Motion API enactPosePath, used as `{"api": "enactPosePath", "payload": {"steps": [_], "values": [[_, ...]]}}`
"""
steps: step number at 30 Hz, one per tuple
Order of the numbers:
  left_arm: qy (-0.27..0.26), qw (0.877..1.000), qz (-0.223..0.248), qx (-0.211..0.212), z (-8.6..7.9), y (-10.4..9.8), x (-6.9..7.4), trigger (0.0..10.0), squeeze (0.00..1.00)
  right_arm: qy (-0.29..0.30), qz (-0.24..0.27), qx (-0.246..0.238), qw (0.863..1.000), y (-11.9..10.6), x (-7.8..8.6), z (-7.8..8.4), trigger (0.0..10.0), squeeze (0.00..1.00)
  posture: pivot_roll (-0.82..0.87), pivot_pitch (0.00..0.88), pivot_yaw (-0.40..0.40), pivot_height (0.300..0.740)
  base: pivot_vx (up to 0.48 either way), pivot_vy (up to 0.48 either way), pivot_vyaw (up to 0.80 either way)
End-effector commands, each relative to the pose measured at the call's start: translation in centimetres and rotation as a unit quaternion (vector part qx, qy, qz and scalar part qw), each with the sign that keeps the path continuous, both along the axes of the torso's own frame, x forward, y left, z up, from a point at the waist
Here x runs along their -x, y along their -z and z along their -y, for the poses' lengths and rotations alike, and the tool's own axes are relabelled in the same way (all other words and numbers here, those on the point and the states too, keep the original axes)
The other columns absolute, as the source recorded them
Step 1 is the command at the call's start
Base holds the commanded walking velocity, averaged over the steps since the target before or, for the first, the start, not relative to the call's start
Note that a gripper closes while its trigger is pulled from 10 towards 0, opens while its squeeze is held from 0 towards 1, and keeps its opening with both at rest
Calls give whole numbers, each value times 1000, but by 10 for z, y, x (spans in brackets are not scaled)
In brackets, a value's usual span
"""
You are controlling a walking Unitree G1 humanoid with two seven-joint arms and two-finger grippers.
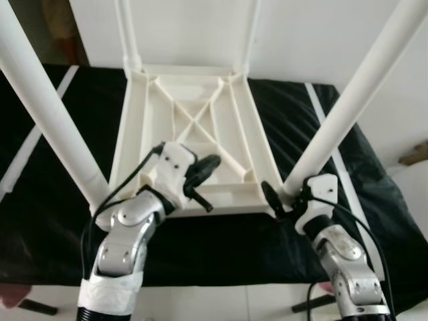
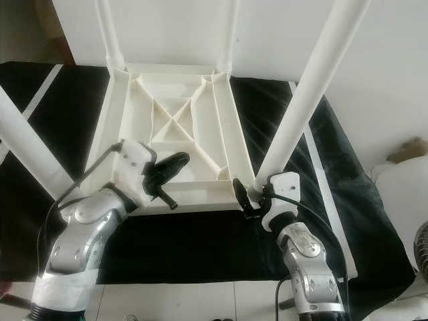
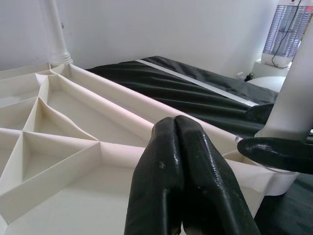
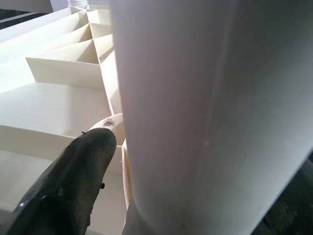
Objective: Building children table
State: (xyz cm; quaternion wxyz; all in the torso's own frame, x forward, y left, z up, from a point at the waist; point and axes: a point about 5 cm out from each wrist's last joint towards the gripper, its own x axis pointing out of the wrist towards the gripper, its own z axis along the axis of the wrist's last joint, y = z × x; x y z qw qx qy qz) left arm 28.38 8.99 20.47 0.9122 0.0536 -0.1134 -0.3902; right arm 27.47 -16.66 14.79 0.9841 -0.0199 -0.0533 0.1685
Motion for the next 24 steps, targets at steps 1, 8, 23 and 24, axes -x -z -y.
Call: {"api": "enactPosePath", "payload": {"steps": [1,8,23,24], "values": [[-33,999,2,14,-1,-4,-2,10000,1000,-2,-3,-1,1000,2,-1,0,10000,0,-61,119,-57,740,0,0,0],[-30,999,2,16,-1,-4,-1,10000,1000,-2,-3,-1,1000,2,-1,0,10000,0,-60,121,-58,740,0,0,0],[-26,999,0,19,-1,-5,0,10000,1000,-2,-4,-2,1000,3,0,0,10000,0,-64,126,-56,740,0,0,0],[-26,999,0,19,-1,-5,0,10000,1000,-2,-4,-2,1000,3,0,0,10000,0,-64,126,-56,740,0,0,0]]}}
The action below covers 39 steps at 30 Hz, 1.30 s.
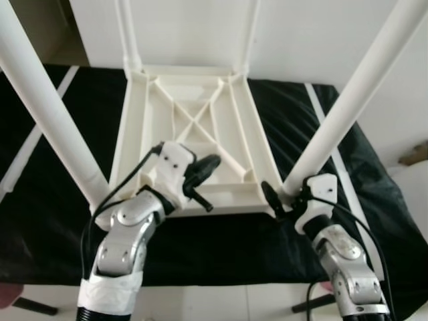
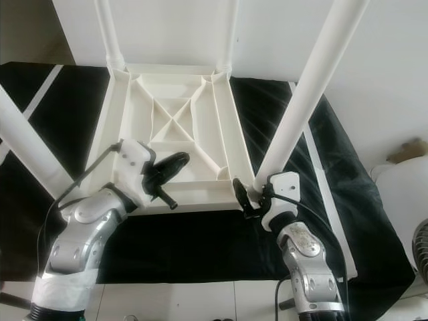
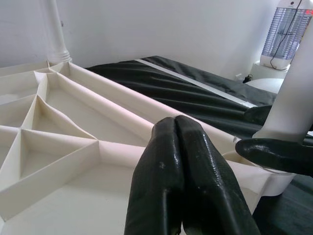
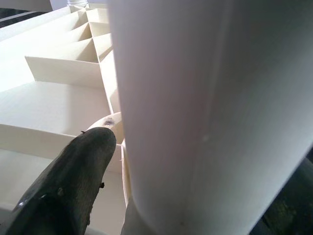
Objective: Building children table
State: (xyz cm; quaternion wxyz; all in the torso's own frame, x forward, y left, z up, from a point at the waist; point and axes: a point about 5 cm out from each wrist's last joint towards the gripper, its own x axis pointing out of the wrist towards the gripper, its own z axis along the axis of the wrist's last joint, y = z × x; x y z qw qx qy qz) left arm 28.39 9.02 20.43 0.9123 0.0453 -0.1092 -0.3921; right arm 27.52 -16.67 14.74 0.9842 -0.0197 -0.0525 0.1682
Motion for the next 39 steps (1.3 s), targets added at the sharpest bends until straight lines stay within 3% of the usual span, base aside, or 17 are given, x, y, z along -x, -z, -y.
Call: {"api": "enactPosePath", "payload": {"steps": [1,27,32,33,36,37,39], "values": [[-28,999,7,14,-1,-5,0,10000,1000,-2,-4,-2,1000,2,1,0,10000,0,-64,127,-56,740,0,0,0],[-32,999,10,19,-1,-7,-1,10000,1000,-2,-3,0,1000,2,0,1,10000,0,-64,122,-61,740,0,0,0],[-67,997,20,13,-6,-9,-7,10000,1000,-3,-2,0,1000,2,-1,0,10000,0,-62,120,-62,740,0,0,0],[-71,997,19,20,-7,-10,-7,10000,0,-3,-2,0,1000,1,-1,0,10000,0,-63,120,-61,740,0,0,0],[-67,996,17,62,-8,-17,-7,10000,0,-3,-2,0,1000,1,-1,0,10000,0,-62,118,-61,740,0,0,0],[-66,995,16,69,-9,-18,-7,10000,1000,-3,-1,0,1000,1,-1,0,10000,0,-62,118,-61,740,0,0,0],[-75,993,28,81,-11,-22,-8,10000,1000,-3,-1,-1,1000,1,-2,0,10000,0,-62,118,-61,740,0,0,0]]}}
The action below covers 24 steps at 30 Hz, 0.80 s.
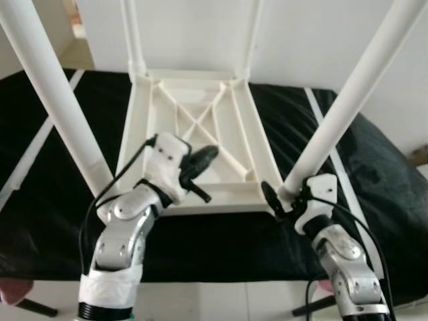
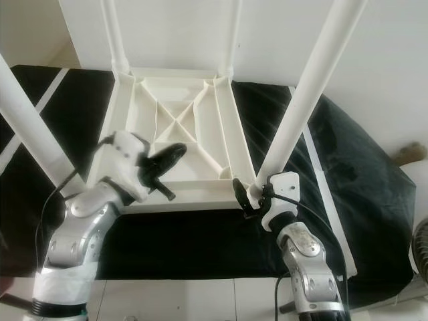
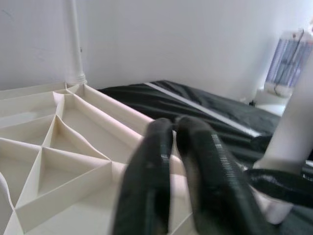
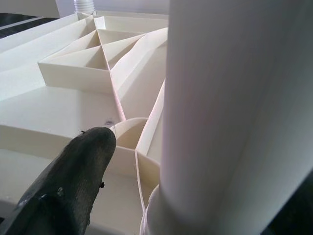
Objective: Building children table
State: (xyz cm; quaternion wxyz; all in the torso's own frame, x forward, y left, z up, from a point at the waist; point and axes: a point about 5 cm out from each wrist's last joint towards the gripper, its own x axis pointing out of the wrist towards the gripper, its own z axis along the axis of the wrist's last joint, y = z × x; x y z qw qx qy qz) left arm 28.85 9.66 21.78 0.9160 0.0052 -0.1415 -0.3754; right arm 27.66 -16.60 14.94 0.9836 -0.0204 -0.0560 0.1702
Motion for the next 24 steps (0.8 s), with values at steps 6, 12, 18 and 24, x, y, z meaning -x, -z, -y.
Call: {"api": "enactPosePath", "payload": {"steps": [6,12,18,24], "values": [[-81,995,26,47,-9,-14,-5,10000,1000,-1,-5,-2,1000,3,-1,0,10000,0,-63,119,-61,740,0,0,0],[-83,995,31,50,-10,-16,-5,10000,1000,0,-4,-2,1000,3,-1,0,10000,0,-63,119,-58,740,0,0,0],[-83,995,33,52,-10,-16,-5,10000,1000,1,-4,-3,1000,3,0,0,10000,0,-62,117,-56,740,0,0,0],[-82,995,34,53,-10,-16,-5,10000,1000,1,-4,-4,1000,4,0,0,10000,0,-63,118,-55,740,0,0,0]]}}
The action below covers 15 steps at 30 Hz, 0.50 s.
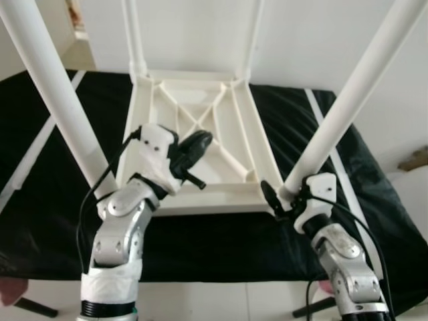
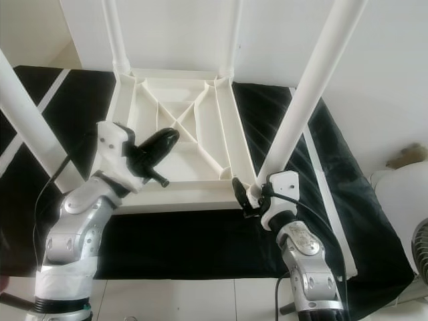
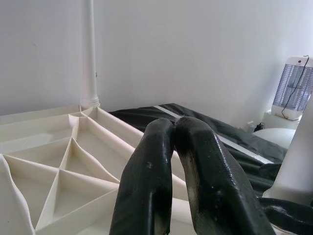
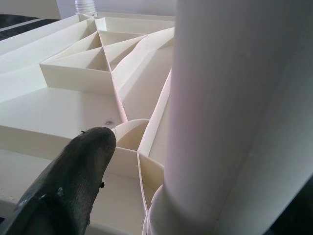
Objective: Building children table
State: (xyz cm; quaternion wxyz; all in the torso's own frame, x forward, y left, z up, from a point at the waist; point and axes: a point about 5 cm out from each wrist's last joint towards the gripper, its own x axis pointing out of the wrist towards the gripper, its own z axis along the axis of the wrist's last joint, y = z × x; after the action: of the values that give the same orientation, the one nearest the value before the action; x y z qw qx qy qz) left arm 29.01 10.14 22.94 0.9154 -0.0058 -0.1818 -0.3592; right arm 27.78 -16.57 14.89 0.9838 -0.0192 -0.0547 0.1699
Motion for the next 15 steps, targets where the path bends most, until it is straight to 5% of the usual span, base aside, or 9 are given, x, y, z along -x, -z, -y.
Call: {"api": "enactPosePath", "payload": {"steps": [1,13,14,15], "values": [[-68,997,0,29,-5,-5,-4,10000,1000,1,-3,-3,1000,3,1,0,10000,0,-62,119,-55,740,0,0,0],[-68,997,-5,19,-5,-2,-4,10000,1000,1,-3,-2,1000,3,1,1,10000,0,-62,118,-57,740,0,0,0],[-71,997,-21,-23,-2,7,-5,10000,141,1,-2,-1,1000,3,1,1,10000,0,-62,116,-58,740,0,0,0],[-71,997,-21,-23,-2,7,-5,10000,141,1,-2,-1,1000,3,1,1,10000,0,-62,116,-58,740,0,0,0]]}}
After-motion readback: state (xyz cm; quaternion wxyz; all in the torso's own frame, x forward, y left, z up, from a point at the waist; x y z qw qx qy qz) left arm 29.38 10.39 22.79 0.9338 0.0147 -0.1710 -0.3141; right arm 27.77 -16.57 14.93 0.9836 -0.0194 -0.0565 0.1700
